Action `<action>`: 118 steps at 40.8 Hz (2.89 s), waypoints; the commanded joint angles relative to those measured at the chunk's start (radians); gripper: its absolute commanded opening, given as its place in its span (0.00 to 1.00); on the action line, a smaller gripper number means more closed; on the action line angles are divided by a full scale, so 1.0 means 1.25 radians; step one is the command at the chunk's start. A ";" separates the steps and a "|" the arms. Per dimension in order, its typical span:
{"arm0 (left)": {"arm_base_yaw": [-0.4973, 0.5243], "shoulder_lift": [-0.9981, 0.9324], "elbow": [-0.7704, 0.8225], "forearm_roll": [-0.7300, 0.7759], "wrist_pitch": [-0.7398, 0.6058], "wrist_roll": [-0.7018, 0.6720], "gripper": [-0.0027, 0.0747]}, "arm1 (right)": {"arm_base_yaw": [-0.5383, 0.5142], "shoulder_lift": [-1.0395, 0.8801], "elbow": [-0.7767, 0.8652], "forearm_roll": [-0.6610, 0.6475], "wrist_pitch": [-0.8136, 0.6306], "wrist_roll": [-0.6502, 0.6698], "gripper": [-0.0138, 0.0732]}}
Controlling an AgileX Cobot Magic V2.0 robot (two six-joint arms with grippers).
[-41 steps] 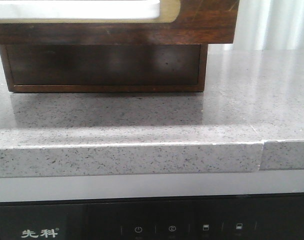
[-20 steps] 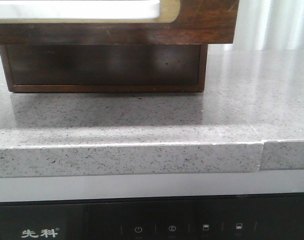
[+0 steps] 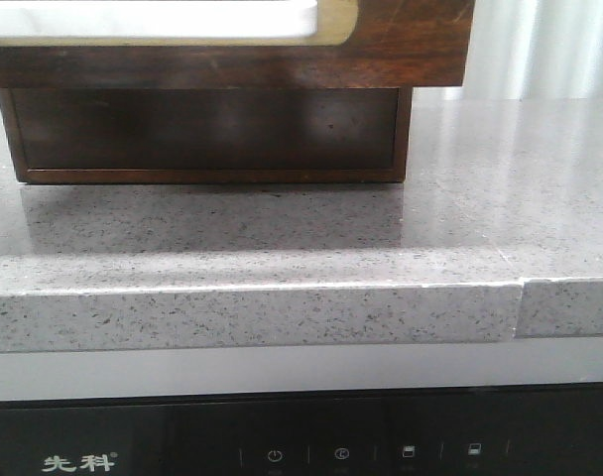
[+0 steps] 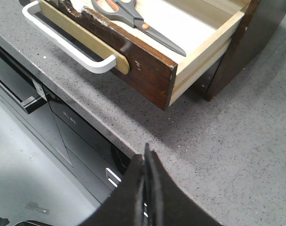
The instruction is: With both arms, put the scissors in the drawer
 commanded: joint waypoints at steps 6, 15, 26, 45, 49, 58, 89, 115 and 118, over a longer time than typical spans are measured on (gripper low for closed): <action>0.178 -0.150 0.219 -0.003 -0.293 -0.009 0.01 | -0.005 0.000 -0.019 0.004 -0.061 0.000 0.08; 0.277 -0.289 0.455 -0.003 -0.434 -0.009 0.01 | -0.005 0.000 -0.019 0.004 -0.061 0.000 0.08; 0.285 -0.343 0.576 0.001 -0.522 0.000 0.01 | -0.005 0.000 -0.019 0.004 -0.060 0.000 0.08; 0.285 -0.343 0.578 0.001 -0.552 0.000 0.01 | -0.005 0.003 -0.019 0.004 -0.059 0.000 0.08; 0.282 -0.343 0.578 0.001 -0.552 0.000 0.01 | -0.005 0.003 -0.019 0.004 -0.059 0.000 0.08; 0.282 -0.342 0.578 0.001 -0.552 0.000 0.01 | -0.005 0.003 -0.019 0.004 -0.059 0.000 0.08; 0.282 -0.342 0.578 0.001 -0.552 0.000 0.01 | -0.009 -0.009 -0.002 -0.005 -0.075 -0.001 0.08; 0.282 -0.342 0.578 0.001 -0.552 0.000 0.01 | -0.474 -0.419 0.596 -0.054 -0.642 -0.001 0.08; 0.282 -0.342 0.578 0.001 -0.552 0.000 0.01 | -0.487 -0.452 0.656 -0.054 -0.683 -0.001 0.08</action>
